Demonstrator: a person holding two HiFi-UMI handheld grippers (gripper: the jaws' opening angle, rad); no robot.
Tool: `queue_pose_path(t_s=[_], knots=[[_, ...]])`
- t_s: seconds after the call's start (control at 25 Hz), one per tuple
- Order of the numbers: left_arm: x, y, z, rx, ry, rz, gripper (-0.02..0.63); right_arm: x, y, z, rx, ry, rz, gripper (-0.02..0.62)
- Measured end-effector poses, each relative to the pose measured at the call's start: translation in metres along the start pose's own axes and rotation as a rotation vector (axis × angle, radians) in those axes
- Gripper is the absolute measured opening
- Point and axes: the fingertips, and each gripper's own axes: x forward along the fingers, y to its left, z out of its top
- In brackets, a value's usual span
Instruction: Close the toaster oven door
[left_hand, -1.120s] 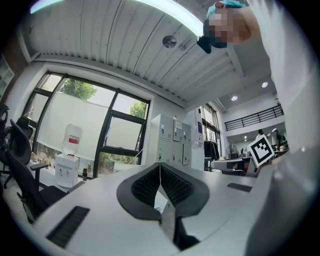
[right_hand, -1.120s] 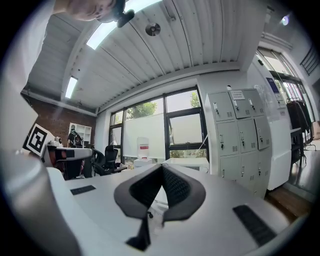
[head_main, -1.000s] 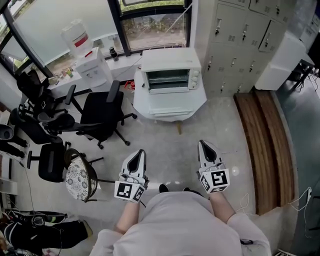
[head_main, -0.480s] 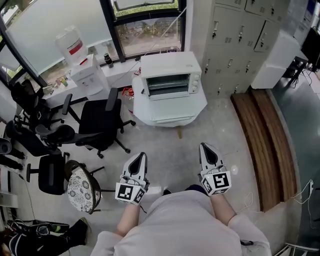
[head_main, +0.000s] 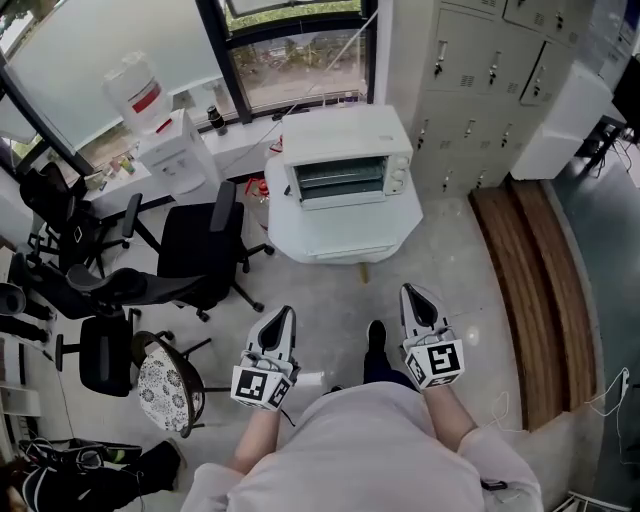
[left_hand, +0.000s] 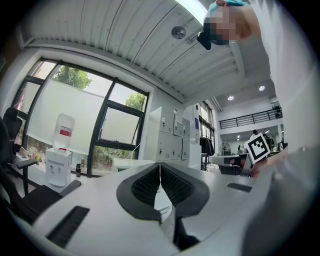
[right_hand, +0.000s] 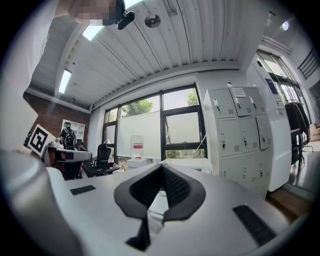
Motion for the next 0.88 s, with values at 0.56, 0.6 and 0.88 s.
queue_pose_path(t_s=[0.56, 0.6, 0.88], knots=[[0.176, 0.055, 0.002, -0.012, -0.013, 0.133, 0.021, 0.154, -0.113, 0.004, -0.010, 0.029, 0.122, 0.008], [0.185, 0.057, 0.002, -0.015, -0.014, 0.144, 0.020, 0.163, -0.118, 0.006, -0.010, 0.028, 0.138, 0.008], [0.232, 0.069, 0.008, -0.004, -0.034, 0.180, 0.020, 0.205, -0.138, 0.020, -0.012, 0.002, 0.198, 0.008]])
